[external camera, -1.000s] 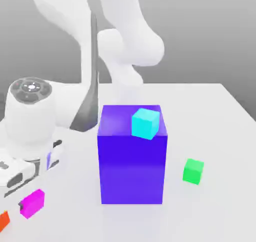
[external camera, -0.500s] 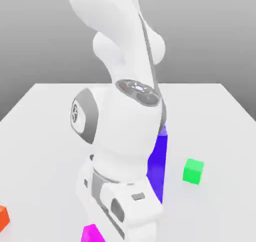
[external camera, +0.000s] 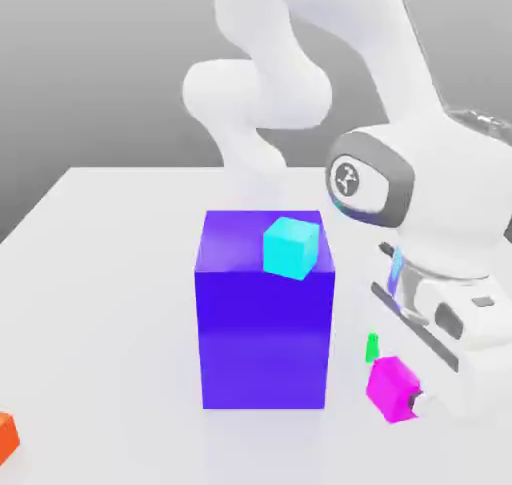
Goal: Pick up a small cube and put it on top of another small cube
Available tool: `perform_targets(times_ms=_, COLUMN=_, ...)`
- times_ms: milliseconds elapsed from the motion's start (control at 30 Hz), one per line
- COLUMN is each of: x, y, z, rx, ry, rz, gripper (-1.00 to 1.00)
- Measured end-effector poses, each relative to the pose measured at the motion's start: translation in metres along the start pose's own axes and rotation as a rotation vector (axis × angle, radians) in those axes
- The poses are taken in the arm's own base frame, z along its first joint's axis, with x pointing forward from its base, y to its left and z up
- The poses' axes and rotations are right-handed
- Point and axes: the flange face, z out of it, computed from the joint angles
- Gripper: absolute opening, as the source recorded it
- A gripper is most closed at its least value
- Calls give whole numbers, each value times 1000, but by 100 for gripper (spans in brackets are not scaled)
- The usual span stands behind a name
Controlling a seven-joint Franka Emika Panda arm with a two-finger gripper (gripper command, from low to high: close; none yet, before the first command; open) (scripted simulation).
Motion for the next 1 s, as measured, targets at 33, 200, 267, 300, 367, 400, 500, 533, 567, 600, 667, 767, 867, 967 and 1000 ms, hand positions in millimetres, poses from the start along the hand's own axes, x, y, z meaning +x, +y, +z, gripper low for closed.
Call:
perform_targets(times_ms=33, x=-3, y=-11, z=-1, rx=9, ry=0, rz=56, gripper=-100)
perform_targets(times_ms=200, x=-18, y=-70, z=-9, rx=48, ry=3, rz=330, gripper=-100)
perform_targets(times_ms=267, x=-29, y=-87, z=-11, rx=64, ry=5, rz=452, gripper=-100)
perform_targets(times_ms=300, x=-35, y=-94, z=-12, rx=73, ry=7, rz=519, gripper=-100)
perform_targets(times_ms=367, x=-48, y=-107, z=-13, rx=92, ry=11, rz=650, gripper=-100)
perform_targets(times_ms=400, x=-55, y=-114, z=-14, rx=101, ry=13, rz=714, gripper=-100)
perform_targets(times_ms=500, x=-75, y=-131, z=-15, rx=127, ry=21, rz=895, gripper=-100)
perform_targets(times_ms=533, x=-77, y=-136, z=-14, rx=119, ry=26, rz=905, gripper=-100)
perform_targets(times_ms=567, x=-78, y=-138, z=-10, rx=113, ry=28, rz=911, gripper=-100)
perform_targets(times_ms=600, x=-78, y=-139, z=-4, rx=109, ry=29, rz=915, gripper=-100)
perform_targets(times_ms=667, x=-76, y=-140, z=11, rx=103, ry=30, rz=918, gripper=-100)
perform_targets(times_ms=767, x=-75, y=-142, z=27, rx=101, ry=29, rz=918, gripper=-100)
perform_targets(times_ms=867, x=-75, y=-142, z=27, rx=101, ry=29, rz=918, gripper=100)
perform_targets(times_ms=967, x=-75, y=-142, z=27, rx=101, ry=29, rz=918, gripper=100)
perform_targets(times_ms=1000, x=-75, y=-142, z=27, rx=101, ry=29, rz=918, gripper=100)
